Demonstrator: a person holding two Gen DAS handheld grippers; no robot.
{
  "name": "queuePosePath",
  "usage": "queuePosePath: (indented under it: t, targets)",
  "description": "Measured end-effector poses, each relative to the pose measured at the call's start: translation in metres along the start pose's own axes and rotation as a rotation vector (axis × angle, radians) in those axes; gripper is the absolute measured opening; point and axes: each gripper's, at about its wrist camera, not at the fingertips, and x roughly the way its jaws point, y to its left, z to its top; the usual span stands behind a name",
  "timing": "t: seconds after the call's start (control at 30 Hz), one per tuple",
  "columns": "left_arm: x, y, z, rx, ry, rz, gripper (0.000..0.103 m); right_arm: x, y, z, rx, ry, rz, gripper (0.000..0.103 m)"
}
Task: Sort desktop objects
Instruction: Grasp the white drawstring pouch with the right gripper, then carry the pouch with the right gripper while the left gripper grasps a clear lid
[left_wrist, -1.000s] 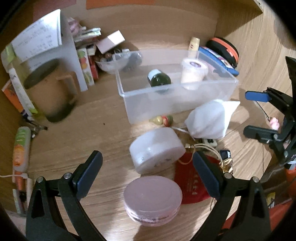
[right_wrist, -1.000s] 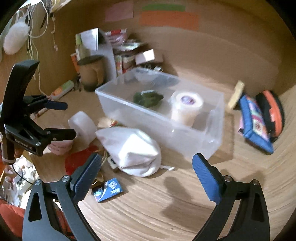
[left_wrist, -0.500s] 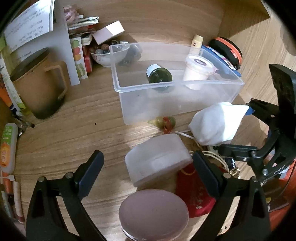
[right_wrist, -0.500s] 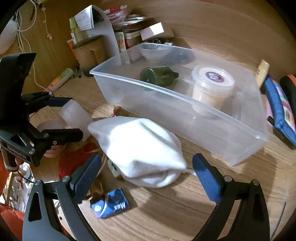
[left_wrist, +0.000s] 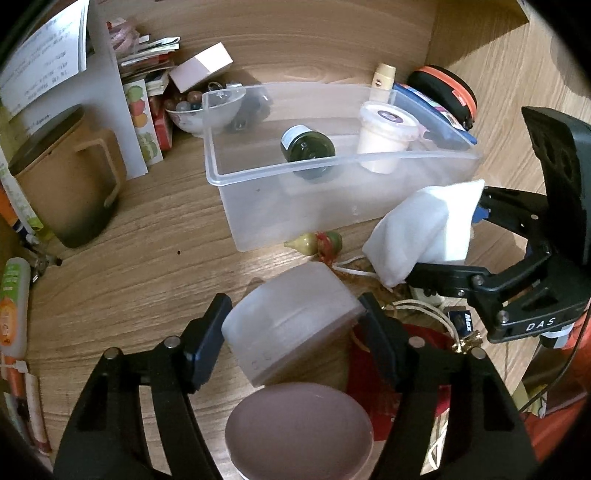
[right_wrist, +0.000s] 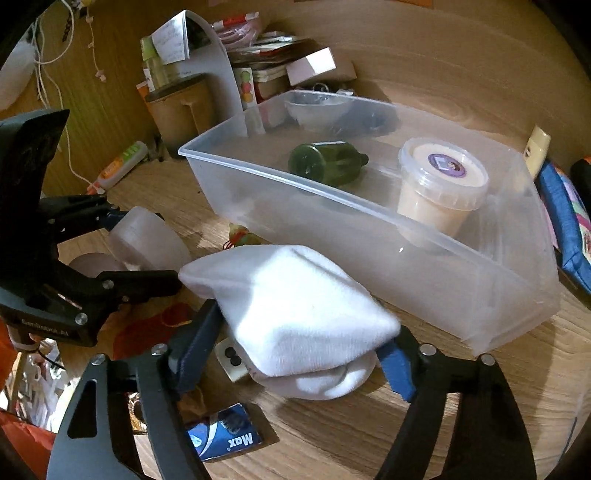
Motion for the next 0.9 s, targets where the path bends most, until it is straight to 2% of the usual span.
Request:
queuePosePath:
  t: [0.23, 0.53, 0.6, 0.77, 0.9]
  targets:
    - [-0.001, 0.005, 0.000, -0.022, -0.013, 0.009, 0.069, -0.009, -0.006, -0.001, 0.024, -0.032, 0.015, 0.059]
    - [-0.020, 0.008, 0.005, -0.026, -0.061, 0.024, 0.069, -0.035, -0.013, -0.006, 0.059, -0.076, 0.015, 0.054]
    - [-0.025, 0.008, 0.006, -0.029, -0.071, 0.026, 0.069, -0.044, -0.014, -0.006, 0.066, -0.093, 0.016, 0.047]
    - [-0.038, 0.007, 0.009, -0.031, -0.105, 0.031, 0.069, -0.064, -0.017, -0.006, 0.069, -0.127, 0.011, 0.038]
    - [-0.042, 0.006, 0.011, -0.036, -0.124, 0.040, 0.069, -0.071, -0.018, -0.007, 0.056, -0.144, -0.017, 0.037]
